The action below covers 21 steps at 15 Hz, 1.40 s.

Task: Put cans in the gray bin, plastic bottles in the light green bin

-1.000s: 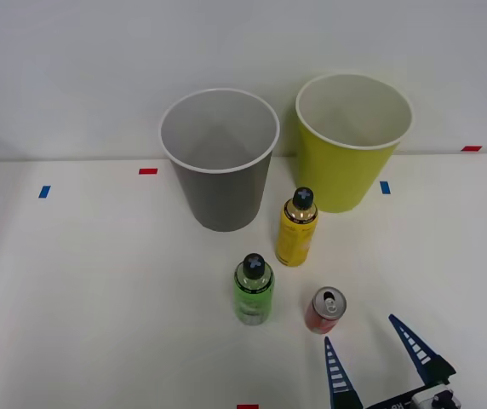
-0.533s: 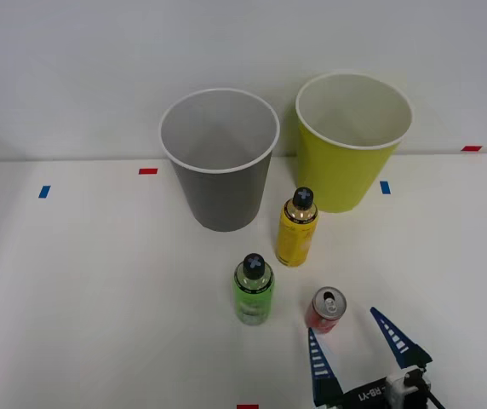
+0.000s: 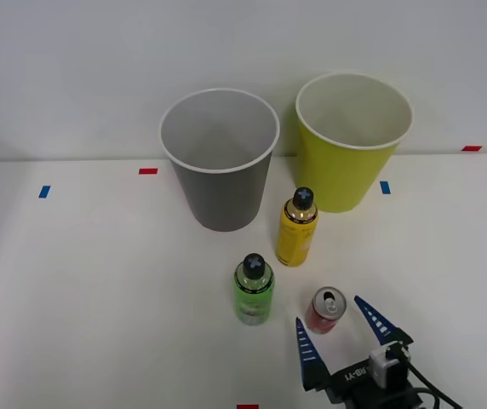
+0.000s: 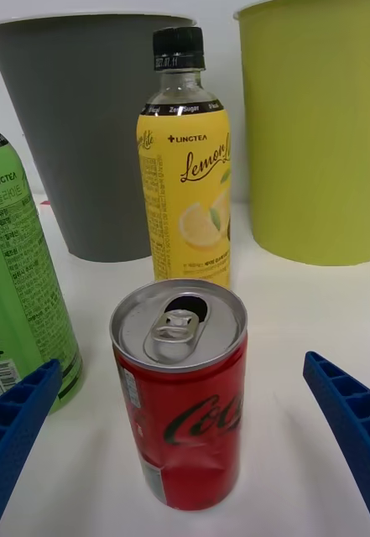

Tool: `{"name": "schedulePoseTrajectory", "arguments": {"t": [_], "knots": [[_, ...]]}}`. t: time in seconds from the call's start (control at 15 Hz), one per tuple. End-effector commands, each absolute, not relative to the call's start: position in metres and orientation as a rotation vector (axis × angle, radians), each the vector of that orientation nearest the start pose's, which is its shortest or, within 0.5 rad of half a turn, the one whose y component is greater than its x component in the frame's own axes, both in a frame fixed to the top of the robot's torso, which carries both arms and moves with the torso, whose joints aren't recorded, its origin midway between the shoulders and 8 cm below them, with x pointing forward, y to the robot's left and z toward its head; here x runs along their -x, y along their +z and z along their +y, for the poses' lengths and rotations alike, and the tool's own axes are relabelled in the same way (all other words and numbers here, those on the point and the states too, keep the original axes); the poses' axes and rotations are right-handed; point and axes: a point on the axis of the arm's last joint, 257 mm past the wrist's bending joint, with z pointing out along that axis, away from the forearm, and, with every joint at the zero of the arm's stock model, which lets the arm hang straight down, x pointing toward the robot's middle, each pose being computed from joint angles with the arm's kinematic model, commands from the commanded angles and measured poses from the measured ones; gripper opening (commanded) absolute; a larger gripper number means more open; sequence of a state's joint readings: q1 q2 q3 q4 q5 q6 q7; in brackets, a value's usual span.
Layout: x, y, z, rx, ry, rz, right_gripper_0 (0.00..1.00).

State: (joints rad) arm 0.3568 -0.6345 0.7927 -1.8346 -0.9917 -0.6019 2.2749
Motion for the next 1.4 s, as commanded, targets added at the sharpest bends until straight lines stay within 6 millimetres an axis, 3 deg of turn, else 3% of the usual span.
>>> {"name": "schedulePoseTrajectory", "arguments": {"t": [0.07,0.4,1.07,1.13,1.27,1.33,1.4], "knots": [[-0.340,-0.279,-0.120,0.273,0.283,1.532,1.00],[-0.355,-0.287,-0.119,0.292,0.264,1.528,1.00],[-0.363,-0.284,-0.116,0.310,0.256,1.522,1.00],[-0.364,-0.283,-0.113,0.335,0.250,1.516,0.89],[-0.363,-0.283,-0.113,0.340,0.247,1.514,0.24],[-0.363,-0.282,-0.113,0.344,0.245,1.511,0.10],[-0.363,-0.282,-0.113,0.342,0.246,1.512,0.05]]}}
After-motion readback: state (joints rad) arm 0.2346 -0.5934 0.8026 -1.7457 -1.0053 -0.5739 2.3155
